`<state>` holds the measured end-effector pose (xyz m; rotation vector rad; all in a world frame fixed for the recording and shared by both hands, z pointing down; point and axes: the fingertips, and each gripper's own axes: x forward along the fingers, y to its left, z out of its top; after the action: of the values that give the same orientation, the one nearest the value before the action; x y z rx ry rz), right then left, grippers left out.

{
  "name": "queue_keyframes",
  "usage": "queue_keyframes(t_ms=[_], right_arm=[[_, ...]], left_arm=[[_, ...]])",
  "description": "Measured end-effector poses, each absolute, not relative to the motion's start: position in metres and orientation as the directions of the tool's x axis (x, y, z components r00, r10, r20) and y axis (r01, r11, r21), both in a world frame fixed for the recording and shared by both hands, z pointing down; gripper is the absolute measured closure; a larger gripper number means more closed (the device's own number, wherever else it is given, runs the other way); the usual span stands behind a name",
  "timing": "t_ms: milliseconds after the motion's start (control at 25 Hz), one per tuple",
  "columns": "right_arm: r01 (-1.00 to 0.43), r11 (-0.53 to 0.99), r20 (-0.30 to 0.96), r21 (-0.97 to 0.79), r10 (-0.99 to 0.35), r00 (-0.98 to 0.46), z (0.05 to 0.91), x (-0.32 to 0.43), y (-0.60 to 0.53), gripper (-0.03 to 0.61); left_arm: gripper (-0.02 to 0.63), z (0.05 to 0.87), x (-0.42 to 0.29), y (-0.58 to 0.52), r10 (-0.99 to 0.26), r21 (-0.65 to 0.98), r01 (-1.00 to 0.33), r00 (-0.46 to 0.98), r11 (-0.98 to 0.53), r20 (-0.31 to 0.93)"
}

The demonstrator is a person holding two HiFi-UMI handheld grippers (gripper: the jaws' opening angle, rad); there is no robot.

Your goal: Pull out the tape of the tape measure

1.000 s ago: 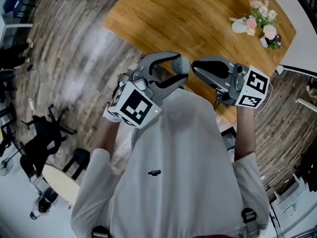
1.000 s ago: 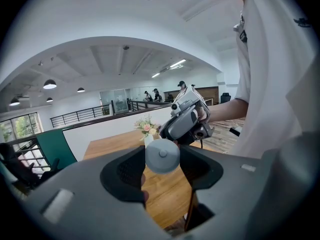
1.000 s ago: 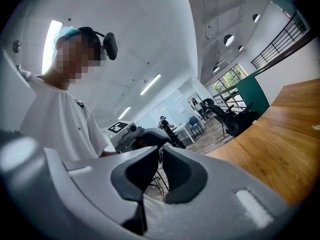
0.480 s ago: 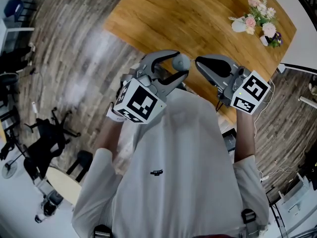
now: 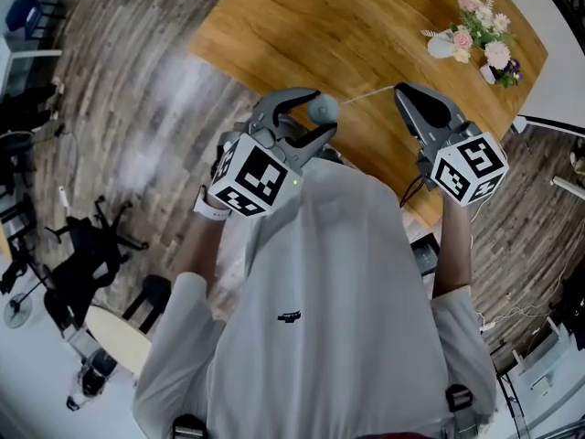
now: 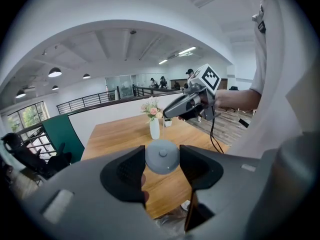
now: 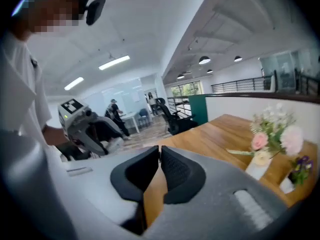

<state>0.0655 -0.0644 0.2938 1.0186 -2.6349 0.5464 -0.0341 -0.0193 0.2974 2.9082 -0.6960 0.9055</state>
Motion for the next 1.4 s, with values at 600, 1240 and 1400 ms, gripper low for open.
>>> queue_keyframes(t_ms=[600,1240,1400], right_arm=[[-0.923,0.384,0.453,0.033,-0.829,-0.329,0.304,0.173,-0.099,0.560],[-0.977,0.096,0.369,0.188,-0.929,-0.021,0.288,0.239,-0.111,0.560],[-0.983,0.157,0.395,0.096,-0.912,-0.107,0.298,0.224,-0.109,0.560]], left_arm=[[0.377,0.318,-0.050,-0.018,-0.370,-0.087,-0.403,0.704,-0.911,0.606],[0.377,0.326,-0.054,-0.011,-0.337,-0.043,-0.397,0.711,-0.917,0.617],[0.377,0.324,-0.051,-0.013,-0.344,-0.064,-0.392,0.705,-0.918,0.620]])
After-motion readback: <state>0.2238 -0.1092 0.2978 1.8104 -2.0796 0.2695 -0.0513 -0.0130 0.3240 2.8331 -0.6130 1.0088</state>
